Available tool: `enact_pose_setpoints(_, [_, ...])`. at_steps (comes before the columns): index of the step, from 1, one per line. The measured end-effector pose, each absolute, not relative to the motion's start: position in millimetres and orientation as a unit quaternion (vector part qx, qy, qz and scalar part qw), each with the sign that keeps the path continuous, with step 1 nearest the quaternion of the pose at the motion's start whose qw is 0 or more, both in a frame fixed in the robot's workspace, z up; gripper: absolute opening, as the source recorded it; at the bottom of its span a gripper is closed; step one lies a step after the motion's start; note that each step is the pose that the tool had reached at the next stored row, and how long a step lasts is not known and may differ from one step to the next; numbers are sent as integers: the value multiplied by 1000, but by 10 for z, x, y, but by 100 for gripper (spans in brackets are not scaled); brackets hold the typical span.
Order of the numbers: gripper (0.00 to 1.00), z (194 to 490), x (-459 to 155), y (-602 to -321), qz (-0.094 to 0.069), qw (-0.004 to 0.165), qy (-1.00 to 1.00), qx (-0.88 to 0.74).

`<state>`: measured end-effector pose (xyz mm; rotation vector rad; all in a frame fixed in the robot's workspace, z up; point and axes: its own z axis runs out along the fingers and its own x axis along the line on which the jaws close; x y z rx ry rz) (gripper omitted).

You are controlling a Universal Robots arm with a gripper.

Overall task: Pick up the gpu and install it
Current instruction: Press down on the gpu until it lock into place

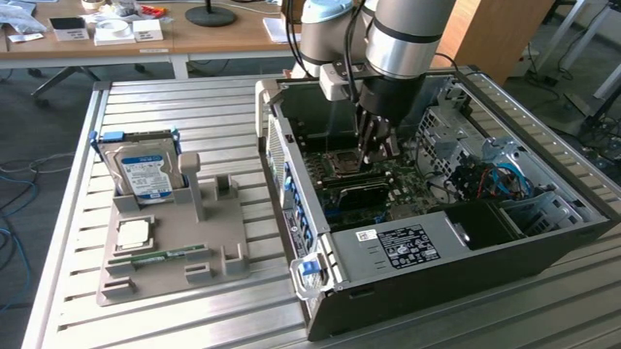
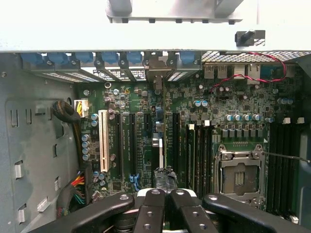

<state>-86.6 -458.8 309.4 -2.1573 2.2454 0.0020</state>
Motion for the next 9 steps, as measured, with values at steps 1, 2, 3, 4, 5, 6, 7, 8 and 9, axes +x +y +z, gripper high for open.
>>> enact_pose_setpoints(1, [11,3088,-867,-4588,1,14,721,-693])
enact_pose_setpoints(2, [11,3079,-867,-4589,1,14,721,-693])
enact_pose_setpoints(3, [11,3072,-867,-4588,1,14,721,-693])
enact_pose_setpoints(4, [11,3070,-867,-4588,1,14,721,-693])
enact_pose_setpoints(5, [11,3070,-867,-4589,1,14,721,-693])
enact_pose_setpoints(6, [11,3070,-867,-4589,1,14,721,-693])
enact_pose_setpoints(7, [11,3070,-867,-4589,1,14,721,-693])
enact_pose_setpoints(8, [11,3069,-867,-4589,1,14,721,-693])
enact_pose_setpoints(9, [11,3064,-867,-4588,1,14,721,-693])
